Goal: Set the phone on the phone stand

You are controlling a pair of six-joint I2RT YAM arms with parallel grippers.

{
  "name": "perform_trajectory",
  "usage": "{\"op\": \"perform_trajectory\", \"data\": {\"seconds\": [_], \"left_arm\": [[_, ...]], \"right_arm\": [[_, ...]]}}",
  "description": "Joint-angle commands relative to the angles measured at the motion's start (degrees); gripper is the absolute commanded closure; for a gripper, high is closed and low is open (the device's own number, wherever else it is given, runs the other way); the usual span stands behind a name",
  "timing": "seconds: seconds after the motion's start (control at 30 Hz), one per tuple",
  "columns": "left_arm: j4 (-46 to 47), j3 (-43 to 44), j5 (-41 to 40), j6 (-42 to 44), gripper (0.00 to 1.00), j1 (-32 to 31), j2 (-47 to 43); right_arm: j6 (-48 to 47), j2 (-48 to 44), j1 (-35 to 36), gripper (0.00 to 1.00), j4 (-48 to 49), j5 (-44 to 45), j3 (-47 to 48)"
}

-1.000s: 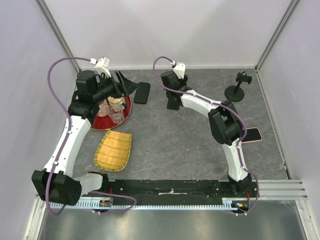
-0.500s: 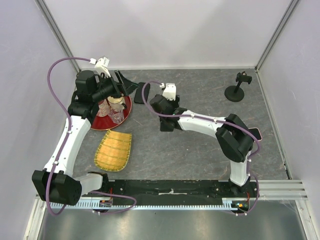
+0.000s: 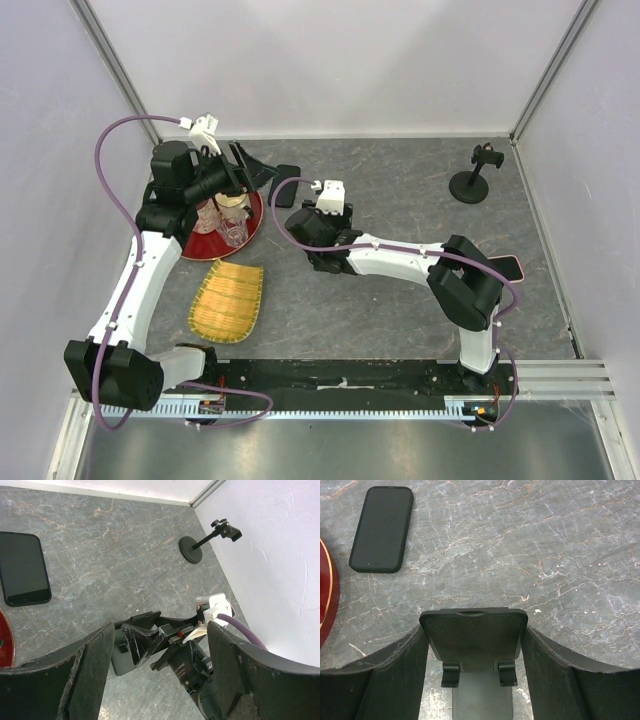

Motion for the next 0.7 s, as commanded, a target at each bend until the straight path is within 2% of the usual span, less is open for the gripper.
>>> {"op": "perform_trajectory", "data": {"seconds": [0.0, 0.03, 0.1, 0.17, 0.2, 0.43, 0.67], "left_arm": [[2.8, -0.27, 1.45, -1.48, 0.2, 0.28, 0.27], [2.89, -0.35, 1.54, -1.57, 0.19, 0.37, 0.35], [2.89, -0.35, 1.63, -1.48, 0.2, 0.37, 0.35], [2.8, -0.35, 1.63, -1.48, 0.19, 0.45, 0.35], [2.97, -0.35, 1.63, -1.48, 0.19, 0.54, 0.44], [2.8, -0.09, 1.81, -1.04, 0.19, 0.72, 1.58], [0.87, 0.96, 1.19, -0.25, 0.19, 0.89, 6.41]], "right_arm": [[1.64, -2.55, 0.57, 0.53, 0.19, 2.81, -0.3], [1.29, -2.64, 0.48, 0.43, 0.19, 2.46, -0.31], [-0.47, -2.9, 0.48, 0.34, 0.19, 1.05, -0.13], [-1.43, -3.34, 0.48, 0.08, -0.07, 0.09, 0.05], [-1.87, -3.6, 0.57, 0.02, -0.25, -0.44, -0.04], [-5.04, -9.05, 0.48, 0.02, -0.86, -4.22, -2.06], [-9.96, -23.28, 0.57, 0.02, 0.98, -10.99, -9.68]]}}
